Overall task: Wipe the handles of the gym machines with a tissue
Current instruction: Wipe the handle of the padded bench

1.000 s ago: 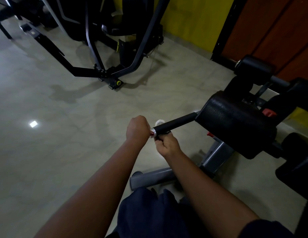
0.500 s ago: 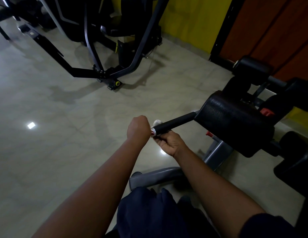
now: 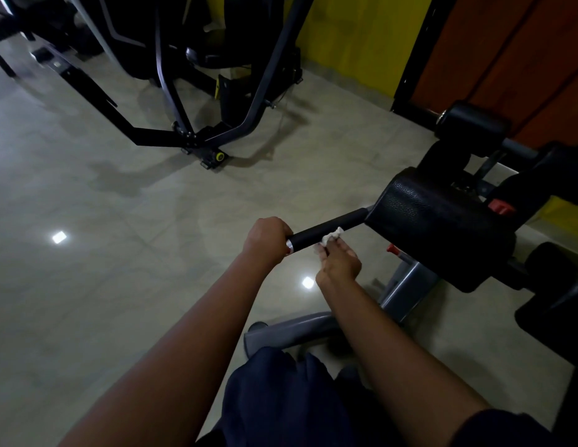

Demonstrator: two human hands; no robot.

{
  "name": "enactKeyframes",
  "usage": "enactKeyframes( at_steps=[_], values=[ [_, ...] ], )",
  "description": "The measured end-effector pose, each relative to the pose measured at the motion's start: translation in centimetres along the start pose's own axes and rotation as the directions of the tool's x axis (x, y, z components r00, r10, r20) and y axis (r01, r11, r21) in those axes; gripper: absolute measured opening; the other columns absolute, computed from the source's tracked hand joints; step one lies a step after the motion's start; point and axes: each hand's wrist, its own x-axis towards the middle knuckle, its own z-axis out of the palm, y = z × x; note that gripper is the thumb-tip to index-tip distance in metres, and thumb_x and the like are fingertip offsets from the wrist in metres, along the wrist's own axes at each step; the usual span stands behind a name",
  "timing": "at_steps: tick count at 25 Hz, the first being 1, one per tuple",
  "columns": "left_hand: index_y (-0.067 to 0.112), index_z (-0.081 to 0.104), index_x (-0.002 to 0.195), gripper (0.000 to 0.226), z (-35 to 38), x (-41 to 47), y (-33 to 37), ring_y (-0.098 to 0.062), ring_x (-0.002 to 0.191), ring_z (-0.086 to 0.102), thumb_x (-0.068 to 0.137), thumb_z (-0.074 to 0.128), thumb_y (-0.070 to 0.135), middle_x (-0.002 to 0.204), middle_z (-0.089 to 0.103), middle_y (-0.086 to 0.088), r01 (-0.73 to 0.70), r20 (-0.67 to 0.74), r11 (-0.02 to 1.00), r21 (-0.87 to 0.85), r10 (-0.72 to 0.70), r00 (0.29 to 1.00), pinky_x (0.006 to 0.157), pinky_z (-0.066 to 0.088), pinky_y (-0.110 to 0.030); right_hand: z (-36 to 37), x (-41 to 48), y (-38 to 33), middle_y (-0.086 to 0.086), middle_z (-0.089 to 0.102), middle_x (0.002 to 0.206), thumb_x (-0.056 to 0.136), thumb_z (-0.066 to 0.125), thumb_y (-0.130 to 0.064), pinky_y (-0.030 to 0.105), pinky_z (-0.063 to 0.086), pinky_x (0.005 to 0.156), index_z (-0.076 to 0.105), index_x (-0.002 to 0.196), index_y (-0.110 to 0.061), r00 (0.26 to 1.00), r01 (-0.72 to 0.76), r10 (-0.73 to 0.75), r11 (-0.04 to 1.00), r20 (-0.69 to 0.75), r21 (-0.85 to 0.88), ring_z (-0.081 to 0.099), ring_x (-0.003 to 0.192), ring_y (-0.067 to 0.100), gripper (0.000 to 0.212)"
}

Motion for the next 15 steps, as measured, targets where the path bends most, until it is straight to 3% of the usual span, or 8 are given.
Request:
enactKeyframes(
  at_steps=[3, 5, 7, 11, 12, 14, 15],
  values=[
    [0.015, 0.073, 0.11, 0.033, 0.2, 0.1, 0.1, -0.026, 0.091, 0.064, 0.083, 0.057, 0.004, 0.098, 0.07, -0.012, 0.009, 0.02, 1.0, -0.011, -0.008, 1.0, 0.063, 0.043, -0.025, -0.6, -1.0, 1.5, 0.007, 0.071, 0.099, 0.084, 0.072, -0.01, 0.02, 0.054, 0.072, 0.068, 0.095, -0.012, 0.971, 0.236, -0.237, 0.938, 0.024, -0.256, 0.068, 0.089, 0.016, 0.012],
    [0.013, 0.074, 0.106, 0.027, 0.1, 0.4, 0.0, -0.024, 0.087, 0.064, 0.084, 0.061, 0.008, 0.096, 0.071, -0.011, 0.024, 0.028, 0.999, -0.024, -0.023, 0.999, 0.058, 0.041, -0.024, -1.5, -2.5, 2.7, 0.0, 0.068, 0.098, 0.083, 0.074, -0.017, 0.013, 0.051, 0.072, 0.068, 0.094, -0.015, 0.887, 0.461, -0.403, 0.757, 0.224, -0.463, 0.066, 0.086, 0.008, 0.012],
    [0.014, 0.073, 0.109, 0.026, -0.1, 0.5, 0.0, -0.024, 0.093, 0.065, 0.085, 0.064, 0.011, 0.1, 0.071, -0.01, 0.027, 0.04, 1.0, -0.003, -0.027, 0.999, 0.065, 0.046, -0.026, -1.9, -1.3, 2.0, 0.0, 0.062, 0.104, 0.085, 0.071, -0.017, 0.005, 0.046, 0.071, 0.068, 0.093, -0.015, 0.753, 0.645, -0.542, 0.5, 0.372, -0.577, 0.061, 0.086, 0.004, 0.009],
    [0.014, 0.071, 0.115, 0.031, 0.1, 0.6, -0.1, -0.026, 0.1, 0.064, 0.085, 0.065, 0.009, 0.107, 0.07, -0.011, 0.03, 0.032, 0.999, -0.009, -0.03, 0.999, 0.083, 0.054, -0.032, -1.9, 2.5, -1.2, 0.009, 0.059, 0.112, 0.088, 0.064, -0.006, 0.022, 0.048, 0.08, 0.068, 0.099, -0.008, 0.676, 0.67, -0.656, 0.355, 0.336, -0.652, 0.062, 0.099, 0.022, 0.012],
    [0.014, 0.072, 0.114, 0.03, 0.1, 0.7, -0.1, -0.026, 0.099, 0.064, 0.085, 0.066, 0.009, 0.106, 0.07, -0.011, 0.029, 0.031, 1.0, 0.0, -0.029, 0.999, 0.081, 0.054, -0.031, -2.2, 2.3, -0.8, 0.009, 0.061, 0.11, 0.089, 0.063, -0.005, 0.026, 0.049, 0.081, 0.068, 0.099, -0.006, 0.592, 0.732, -0.675, 0.223, 0.44, -0.643, 0.061, 0.099, 0.023, 0.012],
    [0.014, 0.073, 0.111, 0.029, 0.2, 1.0, 0.1, -0.026, 0.097, 0.065, 0.084, 0.065, 0.01, 0.104, 0.071, -0.01, 0.027, 0.035, 0.999, 0.033, -0.028, 0.999, 0.074, 0.049, -0.026, -3.5, 0.9, 0.4, 0.009, 0.065, 0.103, 0.089, 0.061, -0.008, 0.029, 0.05, 0.084, 0.068, 0.099, -0.005, 0.286, 0.882, -0.589, -0.147, 0.756, -0.448, 0.059, 0.098, 0.02, 0.012],
    [0.014, 0.073, 0.111, 0.028, 0.1, 1.0, 0.2, -0.026, 0.096, 0.065, 0.085, 0.064, 0.01, 0.105, 0.071, -0.01, 0.025, 0.04, 0.998, 0.05, -0.027, 0.999, 0.071, 0.047, -0.025, -4.1, 0.6, 0.5, 0.009, 0.066, 0.1, 0.089, 0.06, -0.009, 0.028, 0.048, 0.086, 0.068, 0.098, -0.006, 0.146, 0.909, -0.514, -0.268, 0.846, -0.319, 0.056, 0.098, 0.018, 0.012]
  ],
)
